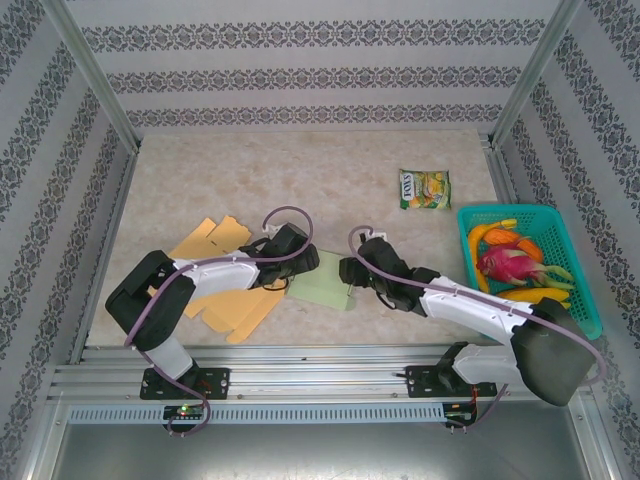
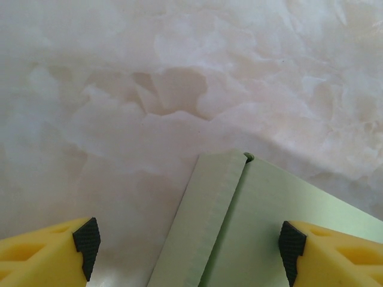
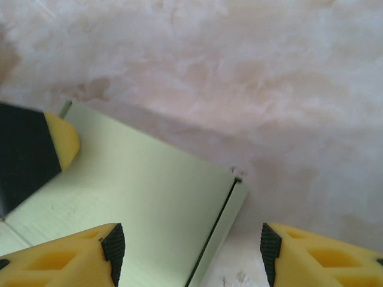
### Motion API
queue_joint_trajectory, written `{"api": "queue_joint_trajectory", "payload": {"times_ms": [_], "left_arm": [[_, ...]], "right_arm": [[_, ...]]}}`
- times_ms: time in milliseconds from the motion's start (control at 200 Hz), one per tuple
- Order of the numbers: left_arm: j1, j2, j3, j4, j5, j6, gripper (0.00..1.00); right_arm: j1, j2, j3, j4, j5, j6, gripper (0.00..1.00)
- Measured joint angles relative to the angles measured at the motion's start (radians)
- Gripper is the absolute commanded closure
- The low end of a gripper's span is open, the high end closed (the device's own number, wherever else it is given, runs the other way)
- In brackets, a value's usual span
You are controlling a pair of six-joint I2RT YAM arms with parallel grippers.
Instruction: Fold the paper box
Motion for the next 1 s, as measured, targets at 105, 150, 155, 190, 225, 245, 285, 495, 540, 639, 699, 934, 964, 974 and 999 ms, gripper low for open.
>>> {"api": "queue_joint_trajectory", "payload": {"times_ms": [105,150,155,190,225,245,285,495,540,639,699,934,964,974,999], "left_arm": [[-0.01,0.0,-0.002,0.002,-0.016,-0.033,0.2],[-0.015,0.0,-0.003,0.002,-0.02,-0.043,0.2],[-0.016,0.0,-0.003,0.002,-0.021,-0.045,0.2],[-0.02,0.0,-0.003,0.002,-0.024,-0.051,0.2],[-0.026,0.0,-0.003,0.002,-0.027,-0.059,0.2],[-0.029,0.001,-0.003,0.002,-0.03,-0.063,0.2],[-0.037,0.002,-0.003,0.002,-0.035,-0.07,0.19],[-0.071,0.025,0.039,-0.029,-0.059,-0.077,0.13],[-0.08,0.029,0.05,-0.043,-0.058,-0.082,0.1],[-0.09,0.029,0.067,-0.077,-0.056,-0.101,0.04],[-0.091,0.029,0.072,-0.098,-0.05,-0.134,0.02],[-0.114,0.002,0.072,-0.166,-0.034,-0.293,0.0],[-0.12,-0.005,0.072,-0.168,-0.034,-0.308,0.0],[-0.122,-0.008,0.072,-0.168,-0.034,-0.312,0.0],[-0.129,-0.015,0.072,-0.168,-0.034,-0.325,0.0]], "right_arm": [[0.006,0.033,-0.022,0.008,-0.008,0.03,0.38],[0.006,0.05,-0.025,0.011,-0.007,0.036,0.38],[0.006,0.051,-0.025,0.011,-0.007,0.036,0.38],[0.006,0.062,-0.026,0.014,-0.007,0.04,0.38],[0.006,0.073,-0.027,0.02,-0.007,0.046,0.39],[0.005,0.077,-0.028,0.024,-0.007,0.049,0.4],[0.003,0.089,-0.029,0.033,-0.006,0.053,0.42],[-0.043,0.106,-0.051,0.098,-0.006,0.062,0.46],[-0.052,0.105,-0.058,0.112,-0.005,0.062,0.46],[-0.062,0.089,-0.078,0.13,-0.003,0.061,0.46],[-0.062,0.075,-0.09,0.131,0.002,0.061,0.46],[-0.062,0.045,-0.112,0.131,0.013,0.059,0.46],[-0.062,0.045,-0.113,0.131,0.013,0.058,0.46],[-0.062,0.045,-0.113,0.131,0.013,0.058,0.46],[-0.062,0.045,-0.113,0.131,0.013,0.057,0.46]]}}
